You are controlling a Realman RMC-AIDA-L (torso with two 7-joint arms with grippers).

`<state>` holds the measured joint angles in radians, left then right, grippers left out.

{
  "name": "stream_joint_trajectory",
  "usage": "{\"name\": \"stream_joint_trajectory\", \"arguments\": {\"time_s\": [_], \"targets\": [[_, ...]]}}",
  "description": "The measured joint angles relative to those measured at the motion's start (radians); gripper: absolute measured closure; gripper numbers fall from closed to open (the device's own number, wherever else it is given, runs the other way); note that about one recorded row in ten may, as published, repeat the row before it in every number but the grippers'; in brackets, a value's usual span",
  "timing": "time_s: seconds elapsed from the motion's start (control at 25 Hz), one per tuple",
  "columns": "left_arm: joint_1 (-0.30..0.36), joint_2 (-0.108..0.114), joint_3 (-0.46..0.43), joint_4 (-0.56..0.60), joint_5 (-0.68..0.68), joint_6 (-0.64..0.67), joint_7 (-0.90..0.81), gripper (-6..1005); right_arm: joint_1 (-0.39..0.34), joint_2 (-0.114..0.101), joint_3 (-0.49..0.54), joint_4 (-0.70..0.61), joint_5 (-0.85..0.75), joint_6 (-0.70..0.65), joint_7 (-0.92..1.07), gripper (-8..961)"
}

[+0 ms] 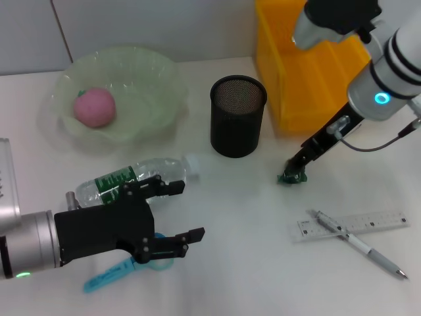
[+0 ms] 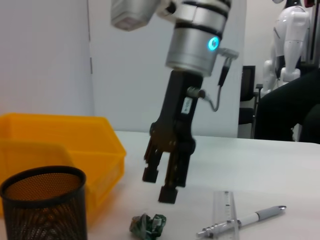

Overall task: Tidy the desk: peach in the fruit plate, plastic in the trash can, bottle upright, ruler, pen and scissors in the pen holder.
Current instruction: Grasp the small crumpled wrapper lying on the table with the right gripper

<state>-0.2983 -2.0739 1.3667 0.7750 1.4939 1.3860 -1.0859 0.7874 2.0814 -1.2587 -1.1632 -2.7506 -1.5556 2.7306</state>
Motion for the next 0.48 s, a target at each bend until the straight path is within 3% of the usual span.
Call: {"name": "stream_joint_trajectory", "arguments": {"time_s": [0.48], "targets": [[-0.011, 0.000, 0.016, -0.002, -0.001, -0.001, 0.007, 166, 0.060, 0.003, -0.029, 0.178, 0.006, 0.128, 0.004, 140]]}}
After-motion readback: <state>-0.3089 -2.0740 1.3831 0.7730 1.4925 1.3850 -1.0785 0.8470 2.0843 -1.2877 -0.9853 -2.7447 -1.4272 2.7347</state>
